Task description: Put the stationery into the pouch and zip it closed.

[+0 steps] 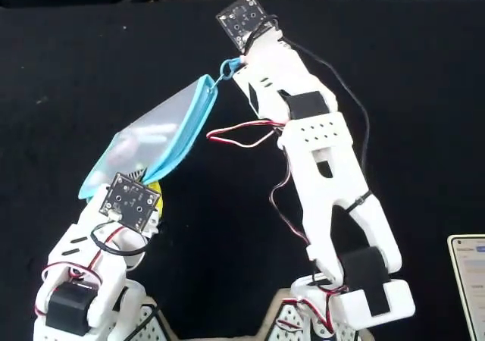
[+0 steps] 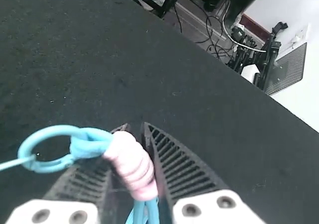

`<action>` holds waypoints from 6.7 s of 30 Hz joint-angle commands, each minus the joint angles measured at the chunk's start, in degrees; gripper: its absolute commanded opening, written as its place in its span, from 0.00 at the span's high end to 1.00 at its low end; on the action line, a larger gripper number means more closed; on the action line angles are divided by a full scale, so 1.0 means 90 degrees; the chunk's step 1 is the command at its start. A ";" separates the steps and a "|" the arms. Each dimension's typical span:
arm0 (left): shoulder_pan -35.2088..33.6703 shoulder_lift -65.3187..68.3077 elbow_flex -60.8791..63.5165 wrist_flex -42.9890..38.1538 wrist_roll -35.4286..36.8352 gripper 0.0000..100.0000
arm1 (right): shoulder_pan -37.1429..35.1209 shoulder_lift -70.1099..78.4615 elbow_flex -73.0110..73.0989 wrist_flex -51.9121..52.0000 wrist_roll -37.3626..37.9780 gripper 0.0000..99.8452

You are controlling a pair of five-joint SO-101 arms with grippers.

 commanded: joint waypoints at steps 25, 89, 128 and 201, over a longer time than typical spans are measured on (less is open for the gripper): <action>-0.0777 0.0049 0.3111 -0.5509 0.0713 0.97 | -0.0654 -0.1958 -0.0864 0.3653 -0.1123 0.84; -0.1978 0.4777 -0.0591 -0.1983 0.1954 0.89 | -0.0117 -0.8669 0.8532 -0.0654 -0.1397 0.97; -0.3922 0.2911 0.2173 -0.1621 0.1993 0.97 | -0.0195 -1.1082 0.9099 0.4288 -0.1348 0.97; -0.3355 0.0000 0.3111 0.0059 0.3409 0.97 | 0.1680 -1.1082 0.9099 0.4093 -0.2374 0.97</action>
